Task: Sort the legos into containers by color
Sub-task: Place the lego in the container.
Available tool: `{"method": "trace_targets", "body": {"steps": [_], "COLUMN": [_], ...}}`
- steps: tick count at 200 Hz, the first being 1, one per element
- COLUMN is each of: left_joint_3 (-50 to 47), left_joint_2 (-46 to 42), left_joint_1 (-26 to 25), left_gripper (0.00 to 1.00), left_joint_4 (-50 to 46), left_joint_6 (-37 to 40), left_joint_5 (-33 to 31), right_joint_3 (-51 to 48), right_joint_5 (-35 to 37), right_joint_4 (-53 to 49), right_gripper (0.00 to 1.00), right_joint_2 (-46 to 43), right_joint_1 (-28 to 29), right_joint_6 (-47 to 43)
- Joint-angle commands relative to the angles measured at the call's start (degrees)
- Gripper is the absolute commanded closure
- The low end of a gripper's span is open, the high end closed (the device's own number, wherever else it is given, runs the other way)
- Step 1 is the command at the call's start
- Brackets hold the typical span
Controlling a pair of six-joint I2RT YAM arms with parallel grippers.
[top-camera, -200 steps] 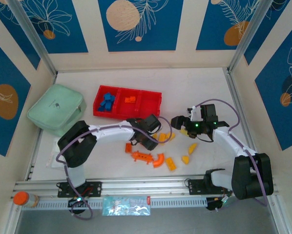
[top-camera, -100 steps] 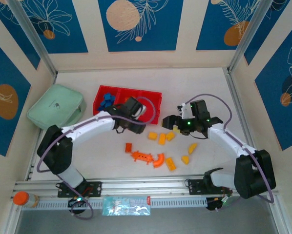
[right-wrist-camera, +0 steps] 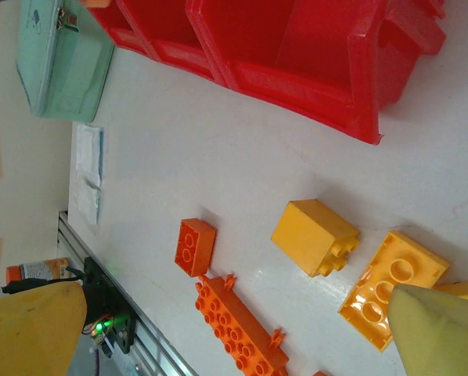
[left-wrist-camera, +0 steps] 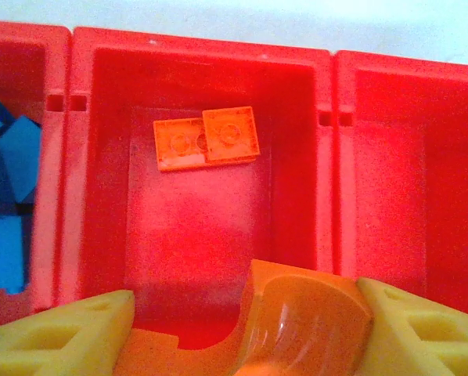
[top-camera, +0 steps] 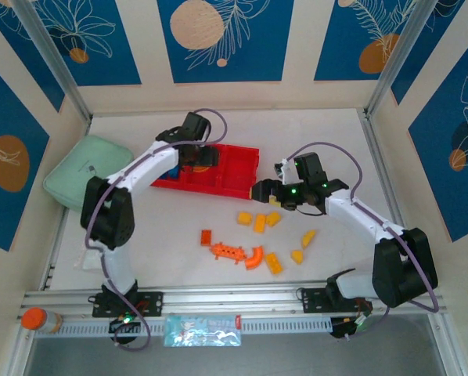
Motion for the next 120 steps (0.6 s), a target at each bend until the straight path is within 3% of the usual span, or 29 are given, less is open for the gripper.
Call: {"method": "trace_targets", "body": {"steps": [1, 37, 120], "left_joint_3": [5.38, 9.64, 8.72], "left_joint_2": [4.40, 9.77, 6.95], "left_joint_1": [0.28, 0.28, 0.19], "left_gripper": [0.36, 0.31, 0.16], "left_joint_4": [-3.16, -5.94, -5.70], "left_joint_6": [-5.37, -8.99, -8.56], "left_joint_5": [-0.59, -2.82, -4.30], "right_joint_3": [1.84, 1.71, 2.20], "right_joint_5": [0.11, -0.44, -2.19], "right_joint_4": [-0.87, -0.79, 0.44], "right_gripper": [0.01, 0.01, 0.01], "right_joint_2": [0.50, 0.82, 1.91], "right_joint_1": [-0.06, -0.67, -1.14], "right_joint_6": [-0.18, -0.29, 0.32]}}
